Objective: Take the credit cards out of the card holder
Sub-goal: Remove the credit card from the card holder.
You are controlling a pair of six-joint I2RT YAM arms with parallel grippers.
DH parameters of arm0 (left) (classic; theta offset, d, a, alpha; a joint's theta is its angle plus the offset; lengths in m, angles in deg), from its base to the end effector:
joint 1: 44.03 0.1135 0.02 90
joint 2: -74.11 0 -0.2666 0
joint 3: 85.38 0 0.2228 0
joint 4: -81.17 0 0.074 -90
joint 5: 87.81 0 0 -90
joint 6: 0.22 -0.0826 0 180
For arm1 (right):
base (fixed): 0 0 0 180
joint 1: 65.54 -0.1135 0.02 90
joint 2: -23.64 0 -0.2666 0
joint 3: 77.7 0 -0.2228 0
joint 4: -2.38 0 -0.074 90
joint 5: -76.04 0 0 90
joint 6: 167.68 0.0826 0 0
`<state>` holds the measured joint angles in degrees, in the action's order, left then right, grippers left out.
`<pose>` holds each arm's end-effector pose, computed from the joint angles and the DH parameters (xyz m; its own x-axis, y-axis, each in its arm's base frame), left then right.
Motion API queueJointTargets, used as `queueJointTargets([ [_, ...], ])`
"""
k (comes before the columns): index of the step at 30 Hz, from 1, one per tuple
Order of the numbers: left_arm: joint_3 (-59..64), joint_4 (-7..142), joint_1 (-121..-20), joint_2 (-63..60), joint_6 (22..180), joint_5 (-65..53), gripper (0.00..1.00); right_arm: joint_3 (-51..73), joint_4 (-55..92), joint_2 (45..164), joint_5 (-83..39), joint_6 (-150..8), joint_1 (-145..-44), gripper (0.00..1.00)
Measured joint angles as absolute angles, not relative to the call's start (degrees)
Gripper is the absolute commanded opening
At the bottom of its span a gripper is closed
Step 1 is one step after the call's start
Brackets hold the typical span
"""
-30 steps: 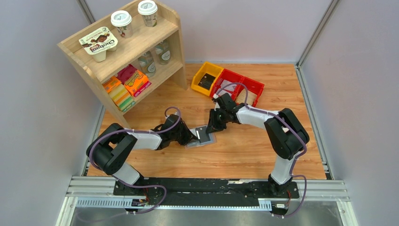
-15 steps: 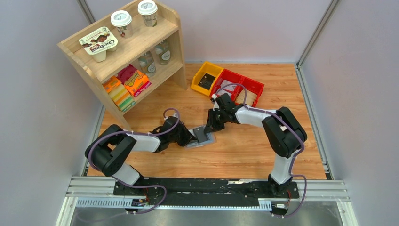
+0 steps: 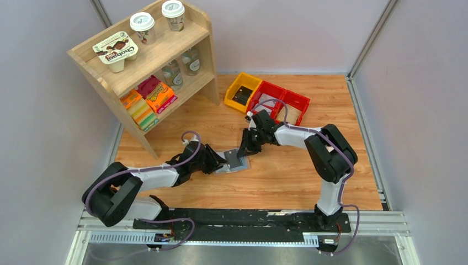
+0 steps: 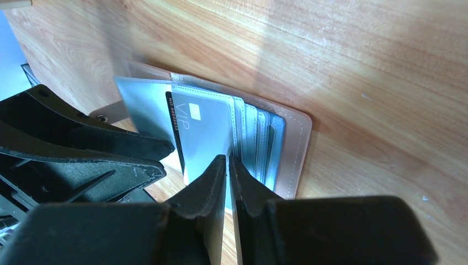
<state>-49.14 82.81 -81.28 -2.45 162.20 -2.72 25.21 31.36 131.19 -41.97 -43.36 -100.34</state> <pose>0.1947 -0.1569 0.1310 -0.7759 -0.6032 -0.1848 -0.2760 0.5879 -0.7603 0.2793 0.2414 0.1282 -0.9786 -0.0740 -0.1919 -0.1794 0.7633 0.6207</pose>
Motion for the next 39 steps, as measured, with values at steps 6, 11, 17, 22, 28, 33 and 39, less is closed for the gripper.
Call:
queueJointTargets([
  [6,-50.4,83.7,-81.3,-1.3,163.2,-1.8,0.45,25.2,31.1,131.3,-42.4,-43.4,-100.3,0.16],
  [11,-50.2,88.2,-81.1,-4.5,163.6,-2.8,0.45,25.2,31.1,131.3,-42.4,-43.4,-100.3,0.16],
  [17,-50.2,96.1,-80.6,-11.1,165.9,-5.6,0.40,25.2,31.0,131.3,-42.4,-43.4,-100.3,0.16],
  [22,-50.6,100.7,-80.3,-13.7,166.6,-6.6,0.27,25.2,31.0,131.3,-42.4,-43.4,-100.3,0.16],
  [28,-53.2,105.7,-80.1,-13.6,166.6,-6.5,0.22,25.2,31.0,131.3,-42.4,-43.4,-100.3,0.16],
  [33,-54.8,108.8,-80.1,-12.8,166.4,-6.3,0.20,25.2,31.0,131.3,-42.4,-43.4,-100.3,0.16],
  [39,-55.0,110.1,-80.0,-12.7,166.1,-6.7,0.16,25.2,30.9,131.3,-42.5,-43.4,-100.2,0.16],
])
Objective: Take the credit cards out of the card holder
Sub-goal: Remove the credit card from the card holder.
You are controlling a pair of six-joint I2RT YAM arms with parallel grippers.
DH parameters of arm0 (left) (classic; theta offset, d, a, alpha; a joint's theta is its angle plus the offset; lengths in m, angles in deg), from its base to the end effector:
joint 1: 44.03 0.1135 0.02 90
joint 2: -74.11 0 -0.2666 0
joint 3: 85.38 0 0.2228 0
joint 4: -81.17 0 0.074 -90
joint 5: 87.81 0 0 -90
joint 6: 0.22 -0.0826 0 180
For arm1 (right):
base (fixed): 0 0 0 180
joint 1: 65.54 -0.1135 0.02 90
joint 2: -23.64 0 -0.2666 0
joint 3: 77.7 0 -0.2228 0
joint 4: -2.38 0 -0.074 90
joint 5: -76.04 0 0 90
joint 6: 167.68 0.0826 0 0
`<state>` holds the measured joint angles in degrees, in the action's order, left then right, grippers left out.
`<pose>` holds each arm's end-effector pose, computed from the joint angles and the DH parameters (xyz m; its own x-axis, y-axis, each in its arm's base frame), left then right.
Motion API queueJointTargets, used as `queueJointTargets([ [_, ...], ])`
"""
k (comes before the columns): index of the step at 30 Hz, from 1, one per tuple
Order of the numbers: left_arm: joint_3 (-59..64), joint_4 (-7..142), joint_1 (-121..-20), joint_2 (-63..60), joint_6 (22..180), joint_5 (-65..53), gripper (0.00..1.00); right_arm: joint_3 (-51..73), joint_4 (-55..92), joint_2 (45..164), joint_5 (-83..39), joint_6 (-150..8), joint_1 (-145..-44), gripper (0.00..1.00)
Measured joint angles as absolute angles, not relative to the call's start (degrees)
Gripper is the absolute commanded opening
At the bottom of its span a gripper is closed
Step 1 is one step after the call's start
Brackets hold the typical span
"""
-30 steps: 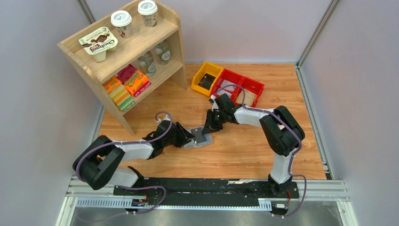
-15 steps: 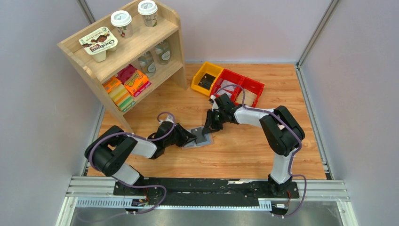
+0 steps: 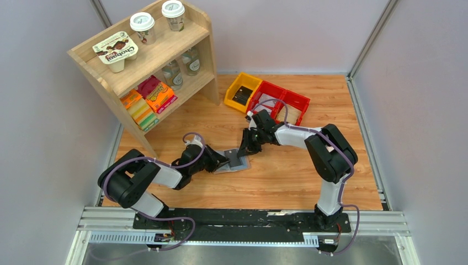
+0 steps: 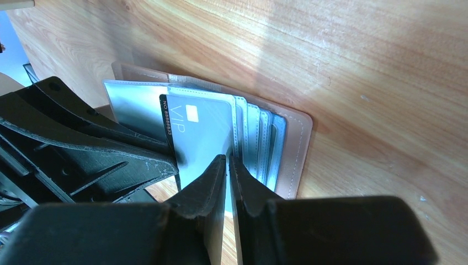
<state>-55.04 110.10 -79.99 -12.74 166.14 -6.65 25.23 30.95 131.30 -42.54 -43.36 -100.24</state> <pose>0.2080 -0.1666 0.1218 -0.7594 -0.6354 -0.1399 -0.2014 0.4340 -0.8781 0.2799 0.2419 0.1283 -0.9785 -0.0753 -0.1918 -0.1814 0.7566 0.6283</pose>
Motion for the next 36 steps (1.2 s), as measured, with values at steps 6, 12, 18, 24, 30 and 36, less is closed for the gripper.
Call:
queueJointTargets([
  [6,-55.4,111.8,-80.0,-12.7,166.0,-6.8,0.11,25.2,30.9,131.3,-42.6,-43.4,-100.1,0.16],
  [12,-55.8,112.7,-80.0,-12.8,166.2,-6.8,0.00,25.2,30.9,131.3,-42.8,-43.4,-100.0,0.16],
  [18,-57.3,114.8,-80.0,-13.0,167.6,-6.5,0.00,25.2,30.9,131.4,-42.8,-43.3,-100.0,0.16],
  [24,-60.0,114.9,-80.0,-12.0,170.4,-5.6,0.00,25.2,30.4,132.1,-43.7,-42.7,-100.0,0.15],
  [30,-60.3,109.4,-80.0,-7.3,170.8,-4.6,0.08,25.2,30.3,132.1,-43.7,-42.5,-100.0,0.15],
  [36,-59.6,106.3,-80.0,-6.6,169.6,-4.5,0.44,25.1,30.2,132.3,-44.0,-42.5,-100.0,0.16],
])
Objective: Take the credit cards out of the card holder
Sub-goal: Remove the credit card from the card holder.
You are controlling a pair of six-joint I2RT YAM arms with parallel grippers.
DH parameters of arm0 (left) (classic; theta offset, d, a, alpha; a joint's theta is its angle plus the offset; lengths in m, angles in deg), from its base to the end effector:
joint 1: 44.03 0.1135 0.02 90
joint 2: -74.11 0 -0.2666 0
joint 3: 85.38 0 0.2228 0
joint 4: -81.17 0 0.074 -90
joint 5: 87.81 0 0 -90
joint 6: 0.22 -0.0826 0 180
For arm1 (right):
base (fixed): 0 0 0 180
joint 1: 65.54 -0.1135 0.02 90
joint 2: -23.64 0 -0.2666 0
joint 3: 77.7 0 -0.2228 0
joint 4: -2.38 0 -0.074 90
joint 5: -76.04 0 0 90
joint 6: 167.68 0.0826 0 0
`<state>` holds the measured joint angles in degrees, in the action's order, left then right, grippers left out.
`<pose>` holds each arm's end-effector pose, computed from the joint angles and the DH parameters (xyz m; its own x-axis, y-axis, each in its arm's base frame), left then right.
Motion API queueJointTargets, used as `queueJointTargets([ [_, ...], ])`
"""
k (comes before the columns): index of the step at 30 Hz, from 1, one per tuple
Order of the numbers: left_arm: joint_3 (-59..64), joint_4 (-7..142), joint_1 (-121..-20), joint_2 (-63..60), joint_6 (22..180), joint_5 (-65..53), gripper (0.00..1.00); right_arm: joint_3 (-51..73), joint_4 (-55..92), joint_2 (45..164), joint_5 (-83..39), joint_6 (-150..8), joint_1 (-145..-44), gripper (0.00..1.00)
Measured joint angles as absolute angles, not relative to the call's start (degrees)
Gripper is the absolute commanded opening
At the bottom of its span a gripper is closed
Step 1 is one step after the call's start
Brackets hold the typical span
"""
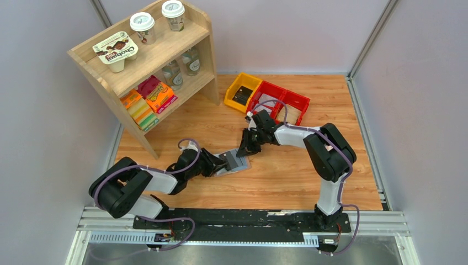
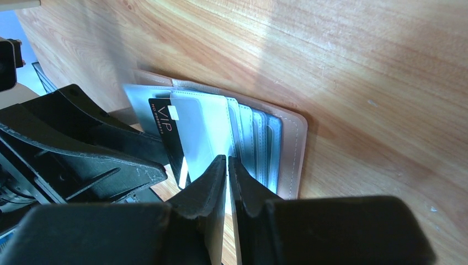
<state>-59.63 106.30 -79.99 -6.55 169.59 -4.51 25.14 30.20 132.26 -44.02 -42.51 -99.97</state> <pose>0.1888 -0.1489 0.1168 -0.7258 -0.6811 -0.0965 -0.2780 0.4188 -0.8645 0.2814 0.2430 0.1248 -0.9831 -0.0695 -0.1695 -0.1641 0.7453 0.6463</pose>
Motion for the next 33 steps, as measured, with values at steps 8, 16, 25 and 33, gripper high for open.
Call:
queueJointTargets([
  [8,-59.3,110.0,-80.0,-10.1,169.7,-4.8,0.45,25.1,30.1,132.3,-44.1,-42.5,-100.0,0.15],
  [16,-59.3,115.7,-79.2,-14.7,170.0,-5.3,0.17,25.1,30.1,132.3,-44.1,-42.5,-100.0,0.15],
  [25,-61.3,117.3,-78.5,-12.4,170.5,-5.2,0.00,25.1,30.1,132.3,-44.1,-42.5,-100.0,0.16],
  [33,-61.9,103.5,-78.4,-0.1,169.2,-2.7,0.00,25.1,30.1,132.3,-44.1,-42.5,-100.0,0.16],
])
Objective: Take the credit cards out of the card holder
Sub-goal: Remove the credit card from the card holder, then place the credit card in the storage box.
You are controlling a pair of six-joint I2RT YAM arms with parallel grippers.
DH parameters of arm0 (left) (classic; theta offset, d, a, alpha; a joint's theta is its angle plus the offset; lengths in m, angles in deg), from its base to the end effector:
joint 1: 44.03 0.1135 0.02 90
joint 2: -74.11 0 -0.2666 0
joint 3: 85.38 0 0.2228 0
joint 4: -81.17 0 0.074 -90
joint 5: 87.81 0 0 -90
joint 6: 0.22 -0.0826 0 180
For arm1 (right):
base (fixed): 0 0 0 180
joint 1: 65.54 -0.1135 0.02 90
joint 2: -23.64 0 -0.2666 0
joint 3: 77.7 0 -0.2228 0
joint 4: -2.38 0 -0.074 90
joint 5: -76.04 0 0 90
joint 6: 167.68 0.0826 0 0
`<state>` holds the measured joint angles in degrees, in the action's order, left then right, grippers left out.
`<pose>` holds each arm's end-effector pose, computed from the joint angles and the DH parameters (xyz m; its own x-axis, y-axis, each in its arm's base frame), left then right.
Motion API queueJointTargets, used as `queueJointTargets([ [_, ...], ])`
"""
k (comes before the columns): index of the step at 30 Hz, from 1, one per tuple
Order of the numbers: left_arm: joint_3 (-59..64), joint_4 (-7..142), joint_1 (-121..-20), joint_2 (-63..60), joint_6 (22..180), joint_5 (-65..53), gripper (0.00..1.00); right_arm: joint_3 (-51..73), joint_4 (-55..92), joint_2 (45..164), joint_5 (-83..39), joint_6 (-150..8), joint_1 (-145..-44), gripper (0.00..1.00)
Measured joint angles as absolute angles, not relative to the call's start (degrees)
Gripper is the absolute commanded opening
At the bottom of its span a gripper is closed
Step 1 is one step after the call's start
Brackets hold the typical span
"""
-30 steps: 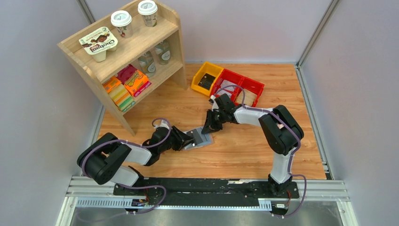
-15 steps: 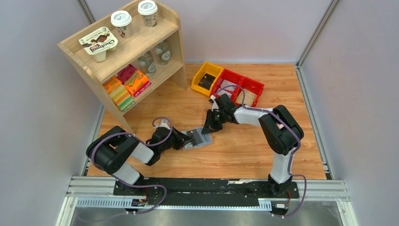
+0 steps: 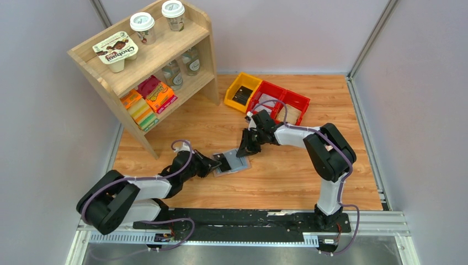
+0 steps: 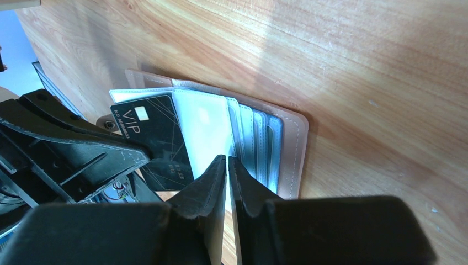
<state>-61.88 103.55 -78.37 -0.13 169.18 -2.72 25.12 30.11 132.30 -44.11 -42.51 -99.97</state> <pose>0.1827 -0.1334 0.1233 -0.6857 -0.7176 -0.1219 -0.2707 0.4069 -0.8724 0.2815 0.2433 0.1248 -0.9830 -0.0699 -0.1699 -0.1649 0.7440 0.6476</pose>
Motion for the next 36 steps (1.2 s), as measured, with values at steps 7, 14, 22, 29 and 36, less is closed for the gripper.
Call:
queueJointTargets([
  [7,-61.9,90.9,-78.4,8.3,167.7,0.3,0.00,24.8,30.4,132.2,-44.1,-42.5,-100.1,0.25],
  [14,-59.9,84.1,-78.4,10.1,166.9,1.8,0.00,24.4,31.0,130.9,-42.8,-42.4,-100.8,0.50],
  [22,-58.4,79.9,-78.4,14.3,163.5,3.1,0.00,24.4,33.8,124.7,-38.1,-42.2,-101.3,0.73],
  [29,-54.6,76.6,-78.4,21.1,160.3,4.6,0.00,28.0,30.3,115.6,-36.7,-37.8,-101.3,0.86],
  [36,-52.9,78.9,-78.4,23.9,160.2,5.3,0.00,36.6,20.0,109.4,-36.8,-29.6,-101.4,0.85],
])
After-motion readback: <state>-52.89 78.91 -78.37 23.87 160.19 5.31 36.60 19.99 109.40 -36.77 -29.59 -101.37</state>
